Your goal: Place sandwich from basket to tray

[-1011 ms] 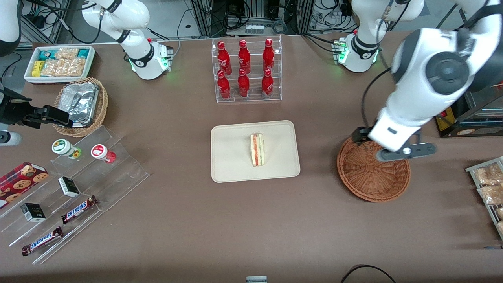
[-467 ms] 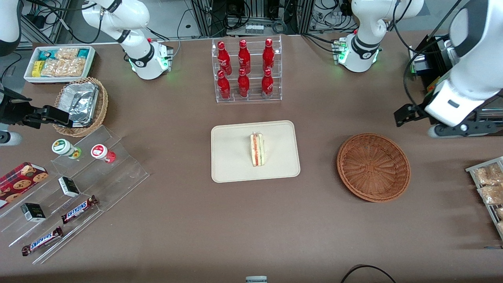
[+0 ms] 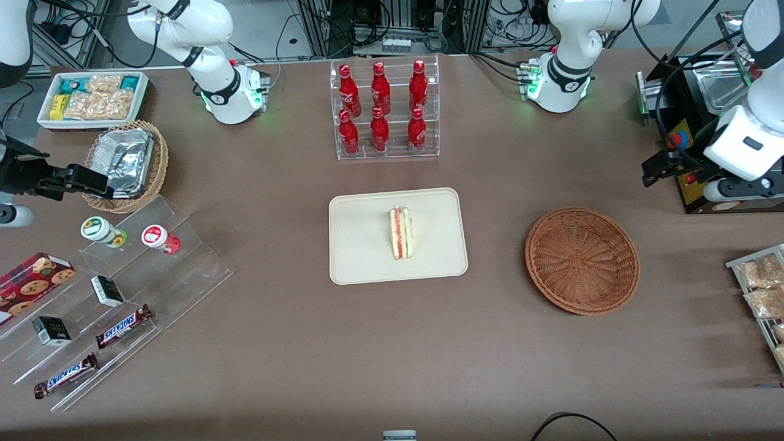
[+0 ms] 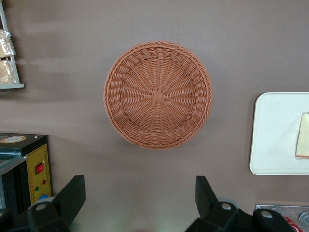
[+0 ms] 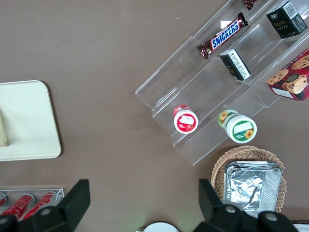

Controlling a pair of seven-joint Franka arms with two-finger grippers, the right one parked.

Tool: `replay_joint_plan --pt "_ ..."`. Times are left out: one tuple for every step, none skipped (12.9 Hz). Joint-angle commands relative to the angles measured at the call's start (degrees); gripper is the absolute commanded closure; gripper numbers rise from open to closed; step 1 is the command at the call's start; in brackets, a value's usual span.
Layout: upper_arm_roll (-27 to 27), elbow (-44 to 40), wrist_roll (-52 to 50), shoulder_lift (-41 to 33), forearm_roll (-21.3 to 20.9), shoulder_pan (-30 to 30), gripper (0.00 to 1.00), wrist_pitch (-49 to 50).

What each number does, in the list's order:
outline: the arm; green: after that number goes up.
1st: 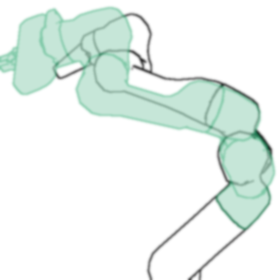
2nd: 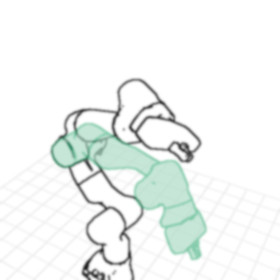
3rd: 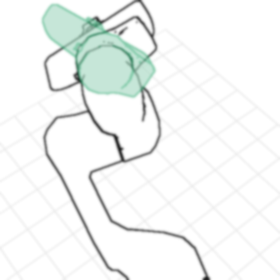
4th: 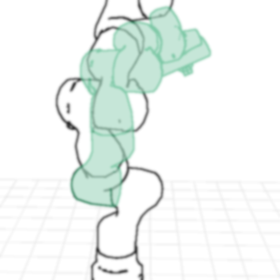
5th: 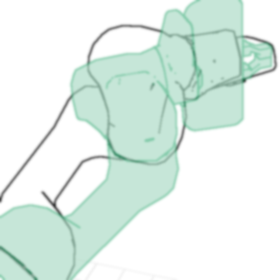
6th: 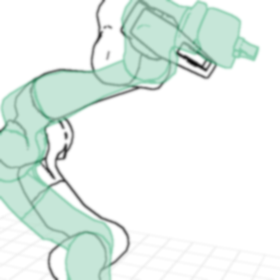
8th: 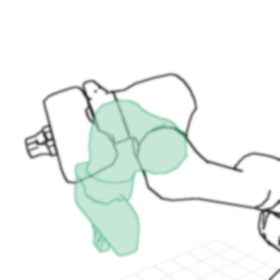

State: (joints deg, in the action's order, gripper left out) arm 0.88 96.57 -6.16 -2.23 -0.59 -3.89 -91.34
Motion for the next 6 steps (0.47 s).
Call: replay_joint_plan --pt "-0.1 -1.1 1.3 0.2 0.3 0.3 0.01 1.1" --pt "-0.1 -1.9 1.3 0.8 0.3 0.4 0.01 1.1" --pt "-0.1 -3.0 1.4 1.9 0.2 0.4 0.01 1.1" --pt "-0.1 -4.4 1.3 2.9 0.2 0.4 0.01 1.4" --pt "-0.2 -5.0 1.4 3.3 0.2 0.7 0.01 1.5" --pt "-0.1 -5.0 1.4 3.2 0.2 0.8 0.01 1.4"
